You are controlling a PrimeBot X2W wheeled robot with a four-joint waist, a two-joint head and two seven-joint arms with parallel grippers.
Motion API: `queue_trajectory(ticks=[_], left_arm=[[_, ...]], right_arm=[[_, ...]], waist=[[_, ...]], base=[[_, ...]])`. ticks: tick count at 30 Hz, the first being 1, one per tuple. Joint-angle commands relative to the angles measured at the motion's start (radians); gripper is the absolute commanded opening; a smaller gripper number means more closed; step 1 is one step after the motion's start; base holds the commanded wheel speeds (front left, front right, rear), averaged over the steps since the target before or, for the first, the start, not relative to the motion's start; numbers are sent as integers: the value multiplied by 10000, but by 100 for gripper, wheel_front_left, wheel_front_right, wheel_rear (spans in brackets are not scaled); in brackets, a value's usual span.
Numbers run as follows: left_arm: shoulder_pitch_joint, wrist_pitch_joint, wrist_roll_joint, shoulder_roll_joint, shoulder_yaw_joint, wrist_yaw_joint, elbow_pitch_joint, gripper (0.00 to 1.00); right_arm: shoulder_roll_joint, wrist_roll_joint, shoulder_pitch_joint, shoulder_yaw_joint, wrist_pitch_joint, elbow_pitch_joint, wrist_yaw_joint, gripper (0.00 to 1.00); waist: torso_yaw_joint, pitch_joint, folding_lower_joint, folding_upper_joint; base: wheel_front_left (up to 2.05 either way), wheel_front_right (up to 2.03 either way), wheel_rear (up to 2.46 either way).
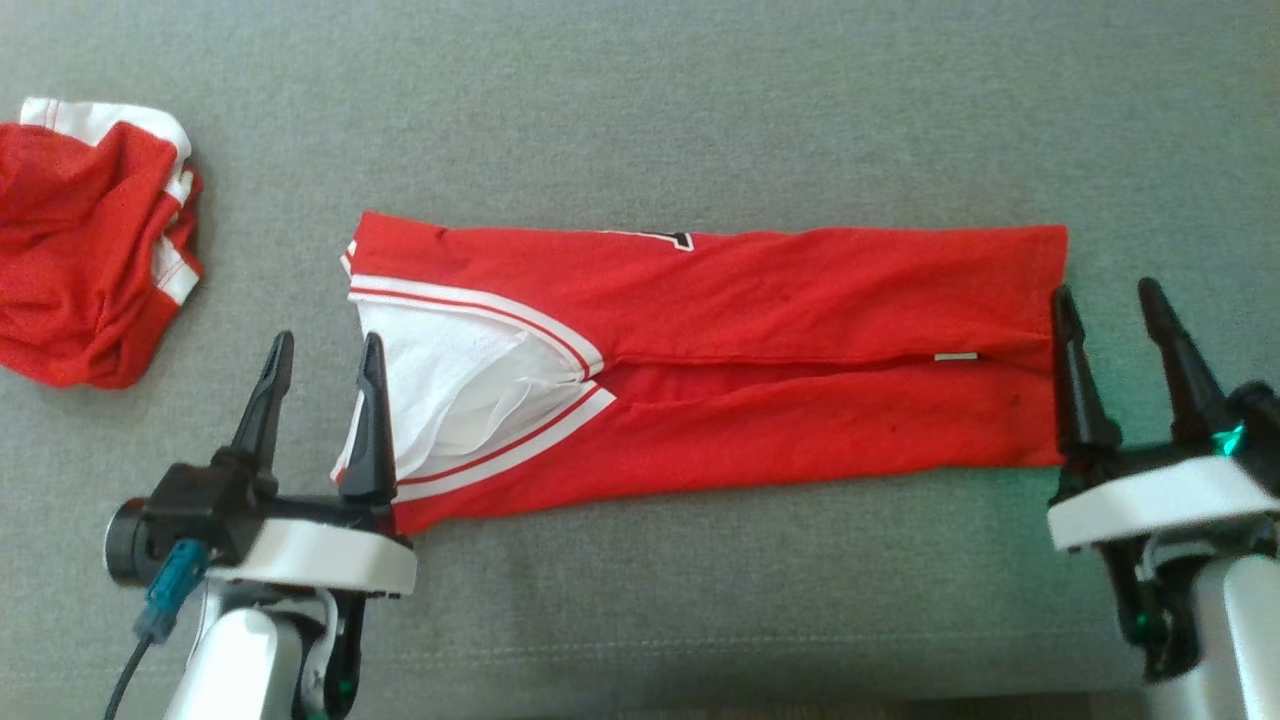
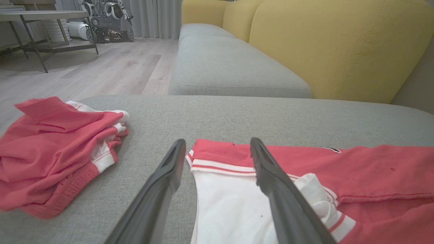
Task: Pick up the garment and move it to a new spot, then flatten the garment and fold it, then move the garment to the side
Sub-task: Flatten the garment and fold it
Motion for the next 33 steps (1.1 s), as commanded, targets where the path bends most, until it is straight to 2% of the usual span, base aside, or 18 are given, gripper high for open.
queue_trajectory(ticks=[1, 6, 10, 27, 28, 29, 30, 33], left_arm=[[-437, -48, 17, 153, 287, -14, -274, 100], [-792, -67, 88, 43, 40, -117, -172, 100], [-1020, -93, 104, -23, -25, -170, -61, 100], [-1522, -136, 205, -152, 26, -372, 221, 100], [-1532, -137, 218, -159, 32, -385, 221, 100], [-1543, -137, 232, -166, 37, -398, 220, 100], [-1554, -137, 245, -171, 42, -410, 220, 100], [-1575, -138, 277, -177, 75, -442, 226, 100]], right_arm=[[-235, 29, -475, 60, 51, -162, 75, 100], [-453, 25, -836, -241, 643, 787, 75, 100], [-353, 38, -726, -390, 1545, 1315, 75, 100], [537, 309, -16, -824, 3721, 1125, 75, 100], [556, 313, -6, -833, 3812, 1105, 75, 47], [570, 312, -2, -846, 3849, 1064, 75, 17], [584, 314, 6, -865, 3869, 1019, 75, 0], [618, 281, 10, -946, 3821, 849, 75, 0]], waist=[[69, 110, 0, 0], [302, 446, 0, 0], [412, 716, 0, 0], [314, 1274, 0, 0], [307, 1283, 0, 0], [305, 1292, 0, 0], [304, 1297, 0, 0], [296, 1289, 0, 0]], base=[[0, 0, 0], [0, 0, 0], [0, 0, 0], [0, 0, 0], [0, 0, 0], [0, 0, 0], [0, 0, 0], [0, 0, 0]])
